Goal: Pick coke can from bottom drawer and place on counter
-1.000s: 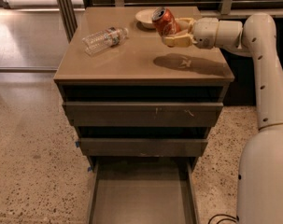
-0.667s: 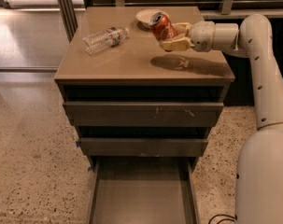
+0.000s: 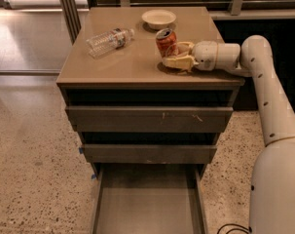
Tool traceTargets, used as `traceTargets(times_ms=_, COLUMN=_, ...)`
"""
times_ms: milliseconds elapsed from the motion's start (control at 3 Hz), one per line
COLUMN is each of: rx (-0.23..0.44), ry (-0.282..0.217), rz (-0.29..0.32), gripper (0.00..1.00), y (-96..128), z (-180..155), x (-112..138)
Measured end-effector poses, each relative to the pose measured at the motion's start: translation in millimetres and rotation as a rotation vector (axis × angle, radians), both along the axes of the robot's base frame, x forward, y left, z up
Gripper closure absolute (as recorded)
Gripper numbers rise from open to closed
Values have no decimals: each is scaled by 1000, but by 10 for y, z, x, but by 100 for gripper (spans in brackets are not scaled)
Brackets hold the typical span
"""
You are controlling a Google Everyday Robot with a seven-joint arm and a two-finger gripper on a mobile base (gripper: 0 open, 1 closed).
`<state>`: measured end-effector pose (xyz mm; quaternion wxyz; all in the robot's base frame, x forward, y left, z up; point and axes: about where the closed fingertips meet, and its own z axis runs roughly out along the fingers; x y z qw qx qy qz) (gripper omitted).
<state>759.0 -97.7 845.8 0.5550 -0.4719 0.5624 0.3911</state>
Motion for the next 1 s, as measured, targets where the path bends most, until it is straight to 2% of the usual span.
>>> traceTargets(times_ms=333, rx=0, ry=0, rz=0, gripper=100, y=0, z=0, x=0)
traceTargets(times_ms=667, rx=-89, ry=5, rz=-32, gripper=97, y=-5, z=-22, x=20)
traceTargets(times_ms=1000, rx=-89, ry=5, rz=-32, gripper=66, y=-5, z=-22, x=20)
